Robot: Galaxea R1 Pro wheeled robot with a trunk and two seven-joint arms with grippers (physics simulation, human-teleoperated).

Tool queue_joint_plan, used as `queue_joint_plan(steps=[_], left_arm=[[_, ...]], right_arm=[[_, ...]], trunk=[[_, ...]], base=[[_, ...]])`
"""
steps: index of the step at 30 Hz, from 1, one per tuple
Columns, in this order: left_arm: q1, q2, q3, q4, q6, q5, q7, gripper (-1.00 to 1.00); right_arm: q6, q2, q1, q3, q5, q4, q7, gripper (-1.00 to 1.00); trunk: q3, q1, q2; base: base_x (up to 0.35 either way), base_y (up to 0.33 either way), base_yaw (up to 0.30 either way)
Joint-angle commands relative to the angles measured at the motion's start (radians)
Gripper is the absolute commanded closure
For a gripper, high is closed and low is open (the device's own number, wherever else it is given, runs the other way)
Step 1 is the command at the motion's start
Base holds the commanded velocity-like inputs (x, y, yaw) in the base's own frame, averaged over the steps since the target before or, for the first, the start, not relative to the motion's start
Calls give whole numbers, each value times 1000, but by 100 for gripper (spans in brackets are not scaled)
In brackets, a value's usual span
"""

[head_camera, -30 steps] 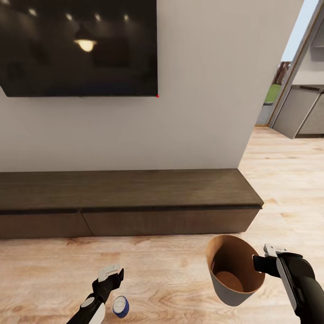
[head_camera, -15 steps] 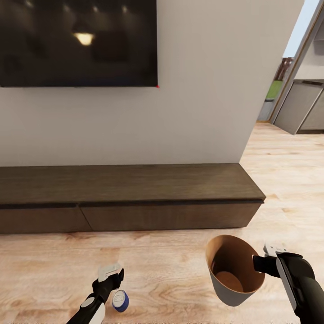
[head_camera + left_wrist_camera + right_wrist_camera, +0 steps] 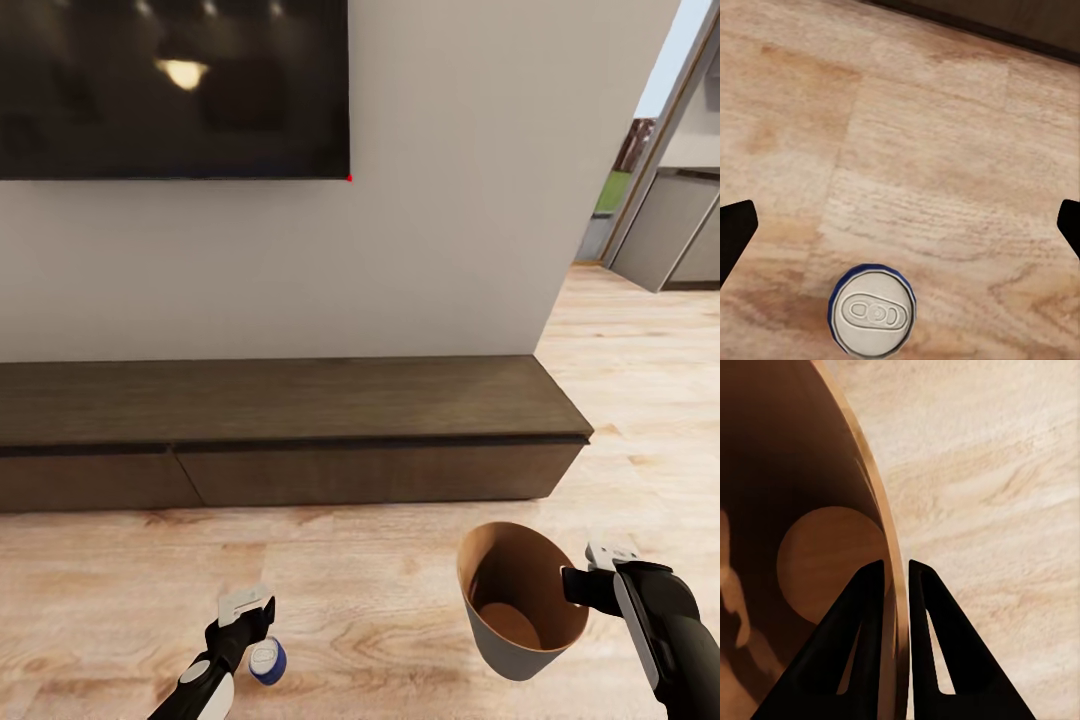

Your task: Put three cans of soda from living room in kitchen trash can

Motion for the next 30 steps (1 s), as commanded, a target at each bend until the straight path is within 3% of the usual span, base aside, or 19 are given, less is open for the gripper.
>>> queue_joint_plan(steps=[1, 5, 30], left_arm=[[0, 0, 0, 0, 0, 0, 0, -100], [0, 0, 0, 0, 0, 0, 0, -100], [0, 0, 0, 0, -1, 0, 0, -100]], right_arm=[[1, 0, 0, 0, -14, 0, 6, 100], [1, 0, 0, 0, -14, 0, 7, 100], [1, 0, 0, 0, -14, 0, 6, 100]], trunk=[[-4, 4, -7], [-21, 19, -35], [-60, 19, -35]], base=[[0, 0, 0], [0, 0, 0], [0, 0, 0]])
